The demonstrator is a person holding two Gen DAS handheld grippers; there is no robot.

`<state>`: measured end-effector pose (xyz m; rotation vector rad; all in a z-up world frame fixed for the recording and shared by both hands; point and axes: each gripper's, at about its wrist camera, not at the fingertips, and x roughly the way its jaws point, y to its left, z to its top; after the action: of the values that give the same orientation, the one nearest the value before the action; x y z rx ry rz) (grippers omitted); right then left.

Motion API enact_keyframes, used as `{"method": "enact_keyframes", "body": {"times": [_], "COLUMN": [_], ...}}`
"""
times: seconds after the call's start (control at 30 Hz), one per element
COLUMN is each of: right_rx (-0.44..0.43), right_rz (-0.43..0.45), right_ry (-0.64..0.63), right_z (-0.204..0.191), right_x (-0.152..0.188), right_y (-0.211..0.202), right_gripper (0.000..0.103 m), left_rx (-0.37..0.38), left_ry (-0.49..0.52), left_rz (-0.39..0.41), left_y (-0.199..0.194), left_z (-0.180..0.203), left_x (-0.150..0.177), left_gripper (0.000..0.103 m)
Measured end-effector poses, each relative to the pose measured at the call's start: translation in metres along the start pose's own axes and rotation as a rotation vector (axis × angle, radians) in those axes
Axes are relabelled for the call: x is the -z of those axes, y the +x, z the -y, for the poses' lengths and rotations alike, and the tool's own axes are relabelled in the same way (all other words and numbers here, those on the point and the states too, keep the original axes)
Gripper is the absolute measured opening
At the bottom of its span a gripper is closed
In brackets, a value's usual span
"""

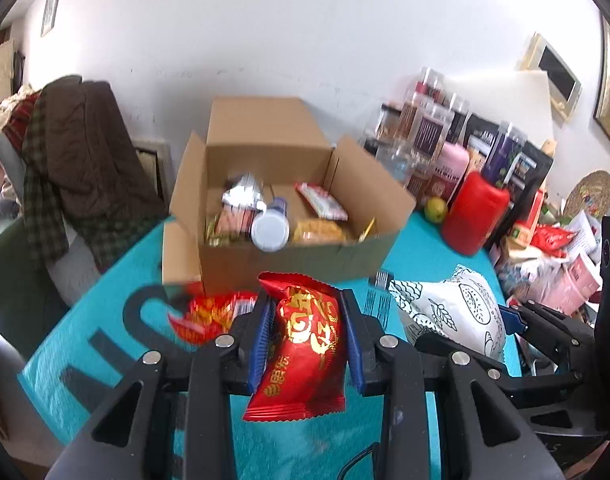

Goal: Organize snacks
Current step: 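Lift the red candy bag and white bread bag and carry both over the box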

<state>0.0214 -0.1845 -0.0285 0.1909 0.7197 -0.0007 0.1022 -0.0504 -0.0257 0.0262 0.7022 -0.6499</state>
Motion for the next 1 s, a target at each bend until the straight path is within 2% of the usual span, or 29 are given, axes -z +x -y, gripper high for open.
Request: {"method": "enact_keyframes", "body": {"times": [0.23, 0.57, 1.0], "right_rx": [0.006, 0.023, 0.015], "right_rz": [0.071, 0.142, 0.176], "right_ry": [-0.039, -0.08, -0.114], "right_z": [0.0, 0.007, 0.018], "right_x": [-0.037, -0.084, -0.139], "right_y": [-0.005, 0.01, 0.062], "right_gripper": [0.065, 0.065, 0.065], "left_rx": [0.003, 0.009, -0.024], "left_ry": [0.019, 0.011, -0.001], "left_rz": [0.074, 0.122, 0.177], "left_y": [-0.003, 0.018, 0.063], "left_z": [0.002, -0.007, -0.028], "left_x": [-0.034, -0.078, -0.14], "left_gripper": [0.032, 0.032, 0.032]}}
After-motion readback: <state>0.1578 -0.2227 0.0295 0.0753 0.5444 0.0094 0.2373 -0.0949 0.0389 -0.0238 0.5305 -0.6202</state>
